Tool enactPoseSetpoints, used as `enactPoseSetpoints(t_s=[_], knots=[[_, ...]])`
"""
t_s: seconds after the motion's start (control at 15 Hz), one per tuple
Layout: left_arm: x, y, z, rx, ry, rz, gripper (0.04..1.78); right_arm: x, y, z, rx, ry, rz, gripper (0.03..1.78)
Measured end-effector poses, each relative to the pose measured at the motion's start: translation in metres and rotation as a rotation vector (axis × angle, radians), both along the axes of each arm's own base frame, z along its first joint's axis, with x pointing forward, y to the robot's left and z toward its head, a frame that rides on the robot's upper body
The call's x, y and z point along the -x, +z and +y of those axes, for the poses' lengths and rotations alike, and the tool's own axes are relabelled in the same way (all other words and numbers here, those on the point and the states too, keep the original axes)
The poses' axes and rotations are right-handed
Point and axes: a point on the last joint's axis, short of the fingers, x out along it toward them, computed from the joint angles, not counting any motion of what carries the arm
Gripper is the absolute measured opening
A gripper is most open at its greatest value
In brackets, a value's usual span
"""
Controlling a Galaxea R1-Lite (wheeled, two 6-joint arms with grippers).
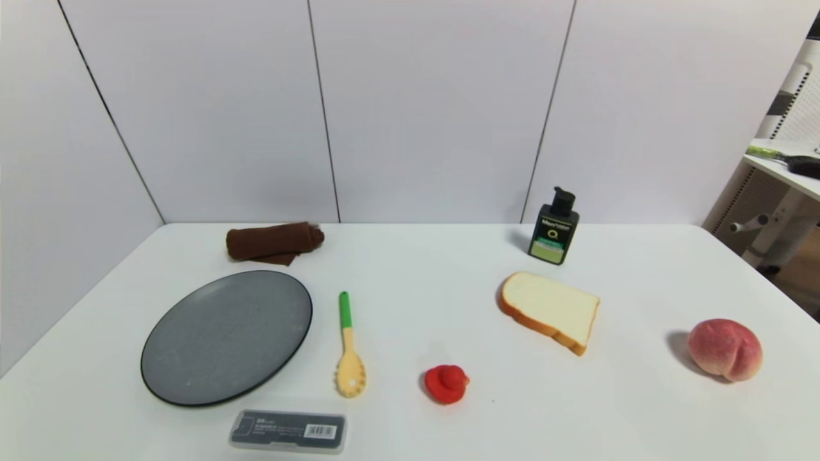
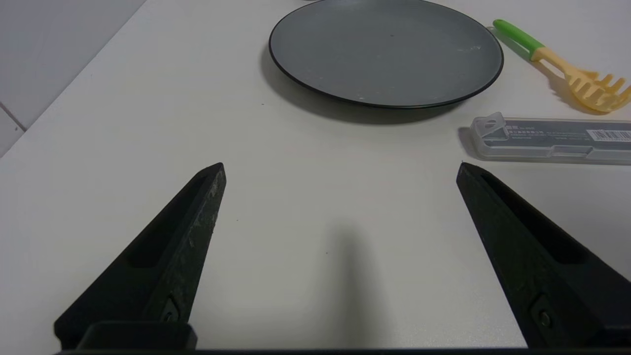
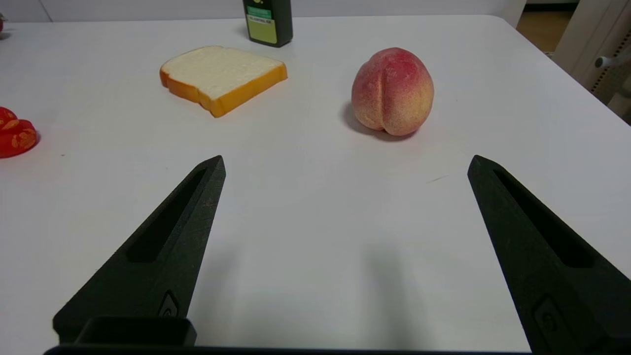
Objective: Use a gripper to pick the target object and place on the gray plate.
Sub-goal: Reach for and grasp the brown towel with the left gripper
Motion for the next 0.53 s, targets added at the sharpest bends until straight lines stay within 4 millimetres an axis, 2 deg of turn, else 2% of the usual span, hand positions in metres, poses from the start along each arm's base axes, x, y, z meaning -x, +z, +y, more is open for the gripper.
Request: enactPoseSetpoints(t_s=[0.53], knots=[[0.0,0.0,0.0,0.0,0.001,0.0,1.69,0.0,0.0001,-0.0001,-0.005,-0.006,-0.001,1.7]])
